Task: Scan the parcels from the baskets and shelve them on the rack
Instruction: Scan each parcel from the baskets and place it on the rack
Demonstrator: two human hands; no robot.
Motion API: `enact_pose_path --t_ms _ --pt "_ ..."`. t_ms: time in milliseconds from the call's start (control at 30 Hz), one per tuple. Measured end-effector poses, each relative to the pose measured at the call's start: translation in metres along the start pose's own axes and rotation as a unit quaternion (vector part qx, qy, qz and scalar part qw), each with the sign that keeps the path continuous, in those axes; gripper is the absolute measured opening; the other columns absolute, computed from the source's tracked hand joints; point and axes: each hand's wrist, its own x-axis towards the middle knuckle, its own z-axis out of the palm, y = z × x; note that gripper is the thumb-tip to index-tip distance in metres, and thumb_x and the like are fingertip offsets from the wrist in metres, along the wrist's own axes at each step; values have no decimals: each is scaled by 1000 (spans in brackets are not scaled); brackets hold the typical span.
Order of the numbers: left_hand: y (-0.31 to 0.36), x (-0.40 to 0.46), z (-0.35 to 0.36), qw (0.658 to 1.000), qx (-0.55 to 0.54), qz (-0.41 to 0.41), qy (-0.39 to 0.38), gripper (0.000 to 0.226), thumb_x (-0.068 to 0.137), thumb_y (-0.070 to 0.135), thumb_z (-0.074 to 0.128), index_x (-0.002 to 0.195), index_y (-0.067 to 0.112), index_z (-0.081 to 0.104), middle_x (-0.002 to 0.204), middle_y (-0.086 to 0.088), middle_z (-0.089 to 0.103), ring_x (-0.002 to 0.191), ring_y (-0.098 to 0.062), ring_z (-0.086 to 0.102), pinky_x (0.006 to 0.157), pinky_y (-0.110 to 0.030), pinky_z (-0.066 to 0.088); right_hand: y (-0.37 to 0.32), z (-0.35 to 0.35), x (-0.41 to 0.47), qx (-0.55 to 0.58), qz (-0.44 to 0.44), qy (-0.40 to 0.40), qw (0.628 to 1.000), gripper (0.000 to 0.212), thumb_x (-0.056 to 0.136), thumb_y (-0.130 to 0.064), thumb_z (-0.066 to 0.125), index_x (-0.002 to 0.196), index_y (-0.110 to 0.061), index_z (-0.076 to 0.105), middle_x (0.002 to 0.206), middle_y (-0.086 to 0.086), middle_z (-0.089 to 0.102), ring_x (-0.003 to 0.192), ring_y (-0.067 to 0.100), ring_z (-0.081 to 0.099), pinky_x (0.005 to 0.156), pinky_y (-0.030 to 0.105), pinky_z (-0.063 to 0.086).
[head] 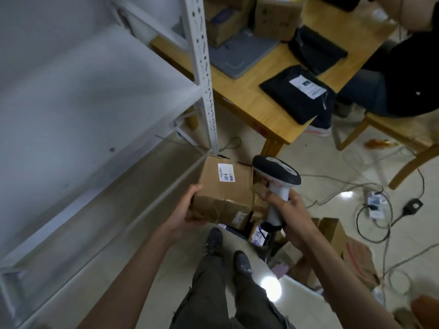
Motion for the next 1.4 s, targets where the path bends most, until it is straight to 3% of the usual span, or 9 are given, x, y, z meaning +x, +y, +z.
enact_pose_path --t_ms 200,400,467,567,800,933,1133,1267,1400 --pt "-11 -57 9 999 26 -12 -33 106 60 96 55 150 40 41 147 -5 50 114 -38 65 92 -57 56 -10 0 -27 41 -27 -64 997 32 91 -19 75 121 -16 64 109 10 76 96 28 75 73 33 61" --pt "-7 -90 15 991 118 63 23 111 64 98 31 158 39 24 156 -4 42 122 -31 59 104 -54 47 -20 8 -45 97 -34 -77 992 25 92 -10 71 116 -5 64 97 17 75 80 28 71 71 35 61" --pt "-3 -95 21 984 136 110 45 112 71 97 39 159 30 23 156 -3 41 124 -20 53 105 -43 42 -26 12 -48 107 -27 -72 991 28 91 -10 72 118 -6 63 105 19 75 89 31 74 74 37 62" --pt "2 -102 30 969 165 165 81 129 51 96 57 151 19 30 136 3 54 100 -2 52 88 -27 41 -35 17 -47 113 -19 -65 991 34 91 -12 73 122 -6 61 111 19 75 101 33 74 79 40 62" --pt "-3 -89 39 944 193 218 153 148 38 74 87 157 23 15 153 -3 38 135 -23 44 100 -36 46 -47 29 -45 78 -36 -84 993 27 91 -16 74 115 -9 65 105 13 78 98 28 76 87 46 61" --pt "-3 -82 41 941 163 251 160 132 39 62 94 146 38 19 140 0 45 117 -13 55 79 -20 50 -48 34 -48 67 -37 -86 993 22 92 -16 73 111 -11 64 101 11 78 97 30 76 91 52 60" --pt "7 -76 45 901 266 267 214 158 18 90 77 151 40 10 150 -2 32 139 -26 38 107 -54 47 -51 45 -50 58 -28 -75 995 23 93 -21 71 114 -16 62 93 4 79 81 22 77 64 32 60" --pt "12 -77 47 893 301 250 221 169 14 95 71 156 35 2 157 -4 21 147 -29 24 113 -60 38 -55 51 -47 40 -33 -84 995 25 94 -22 71 116 -17 62 99 4 79 87 19 77 69 31 60" --pt "16 -74 42 892 308 235 233 148 44 69 86 159 28 2 161 -4 20 149 -30 17 116 -61 31 -58 52 -47 78 -25 -114 990 26 94 -15 71 118 -12 62 103 8 79 97 26 76 83 42 62"
